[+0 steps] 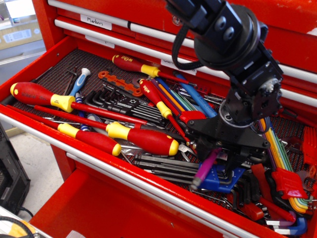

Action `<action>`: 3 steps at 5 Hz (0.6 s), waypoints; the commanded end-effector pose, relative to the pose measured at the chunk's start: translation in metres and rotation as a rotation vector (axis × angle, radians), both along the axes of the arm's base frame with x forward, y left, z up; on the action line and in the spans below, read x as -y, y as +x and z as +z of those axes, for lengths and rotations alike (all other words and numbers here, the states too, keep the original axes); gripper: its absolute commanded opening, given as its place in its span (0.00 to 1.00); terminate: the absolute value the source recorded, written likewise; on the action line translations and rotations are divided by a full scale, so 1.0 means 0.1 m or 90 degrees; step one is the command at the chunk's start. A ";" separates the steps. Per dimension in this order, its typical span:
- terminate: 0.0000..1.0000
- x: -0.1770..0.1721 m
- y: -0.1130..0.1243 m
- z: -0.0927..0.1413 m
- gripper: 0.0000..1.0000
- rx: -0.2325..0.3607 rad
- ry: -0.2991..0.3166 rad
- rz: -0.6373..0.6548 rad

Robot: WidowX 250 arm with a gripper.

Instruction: Pick up violet Allen key

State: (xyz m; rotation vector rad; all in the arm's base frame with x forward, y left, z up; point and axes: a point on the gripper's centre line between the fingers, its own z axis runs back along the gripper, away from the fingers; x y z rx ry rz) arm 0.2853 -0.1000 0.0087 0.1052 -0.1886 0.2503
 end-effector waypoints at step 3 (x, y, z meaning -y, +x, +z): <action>0.00 -0.18 0.08 0.49 0.00 -0.073 -0.069 -0.007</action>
